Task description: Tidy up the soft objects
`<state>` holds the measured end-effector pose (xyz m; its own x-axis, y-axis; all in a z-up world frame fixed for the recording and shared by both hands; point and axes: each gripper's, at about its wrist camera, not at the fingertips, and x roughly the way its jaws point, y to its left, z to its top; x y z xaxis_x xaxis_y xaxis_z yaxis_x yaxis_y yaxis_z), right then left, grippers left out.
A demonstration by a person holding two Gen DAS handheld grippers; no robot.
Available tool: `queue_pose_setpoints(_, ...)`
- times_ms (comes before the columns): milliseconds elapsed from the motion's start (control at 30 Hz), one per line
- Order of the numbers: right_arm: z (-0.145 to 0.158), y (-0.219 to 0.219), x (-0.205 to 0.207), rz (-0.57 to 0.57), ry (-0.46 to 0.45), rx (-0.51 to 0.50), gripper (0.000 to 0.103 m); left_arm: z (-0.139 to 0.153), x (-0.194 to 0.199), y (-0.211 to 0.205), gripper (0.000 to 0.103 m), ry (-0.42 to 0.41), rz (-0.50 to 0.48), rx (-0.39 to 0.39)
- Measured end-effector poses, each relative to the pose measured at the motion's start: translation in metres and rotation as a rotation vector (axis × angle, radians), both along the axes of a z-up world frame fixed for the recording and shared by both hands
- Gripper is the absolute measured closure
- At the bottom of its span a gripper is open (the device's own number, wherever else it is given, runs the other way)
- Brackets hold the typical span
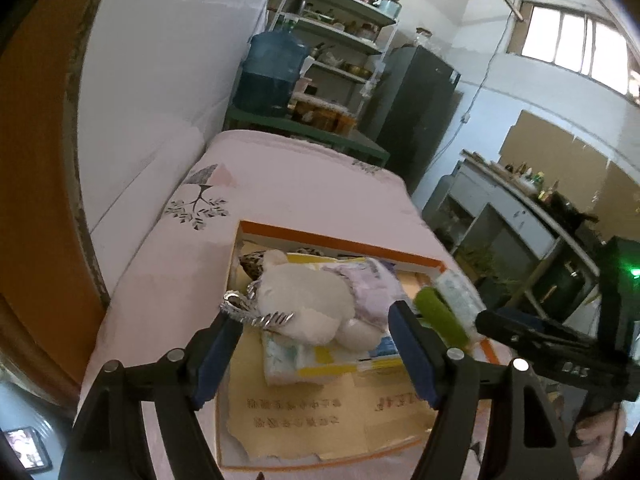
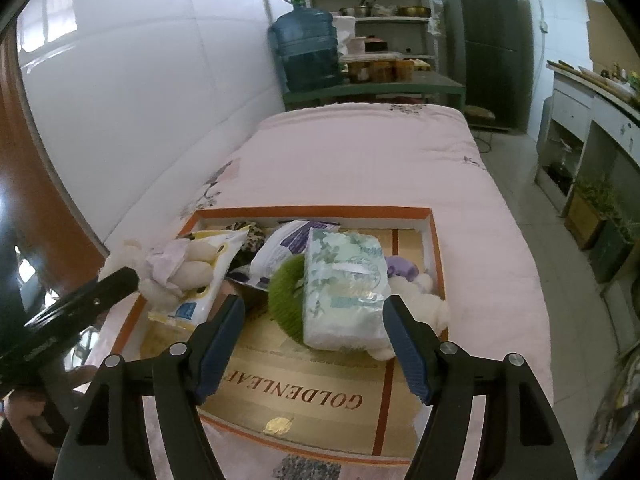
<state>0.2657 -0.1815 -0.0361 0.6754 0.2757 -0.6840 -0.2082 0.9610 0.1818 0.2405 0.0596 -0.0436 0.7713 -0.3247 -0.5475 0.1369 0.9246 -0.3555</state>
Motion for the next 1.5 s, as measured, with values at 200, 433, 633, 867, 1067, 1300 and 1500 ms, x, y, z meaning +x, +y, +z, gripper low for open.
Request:
queue_pose_setpoints(200, 0.001, 0.005, -0.009, 0.007, 0.0, 0.004, 0.03, 0.009, -0.013, -0.005, 0.028, -0.022, -0.059, -0.022)
queue_pose_setpoints(433, 0.003, 0.008, -0.018, 0.014, 0.003, 0.006, 0.03, 0.016, -0.027, -0.016, 0.028, -0.03, -0.15, -0.061)
queue_pose_setpoints(633, 0.003, 0.007, -0.023, 0.009, 0.006, 0.013, 0.03, 0.011, -0.037, -0.03, 0.028, 0.016, -0.248, -0.064)
queue_pose_setpoints(867, 0.0, 0.006, -0.032, 0.01, 0.014, 0.018, 0.03, 0.005, -0.052, -0.04, 0.028, 0.029, -0.287, 0.0)
queue_pose_setpoints(1067, 0.001, 0.006, -0.037, 0.009, 0.011, 0.021, 0.03, 0.003, -0.065, -0.039, 0.028, 0.042, -0.357, -0.034)
queue_pose_setpoints(1300, 0.001, 0.008, -0.044, 0.011, 0.007, 0.027, 0.03, 0.006, -0.088, -0.078, 0.028, -0.065, -0.379, 0.354)
queue_pose_setpoints(1500, 0.005, 0.006, -0.051, 0.003, -0.003, 0.037, 0.03, -0.007, -0.05, -0.098, 0.03, 0.008, -0.225, 0.565)
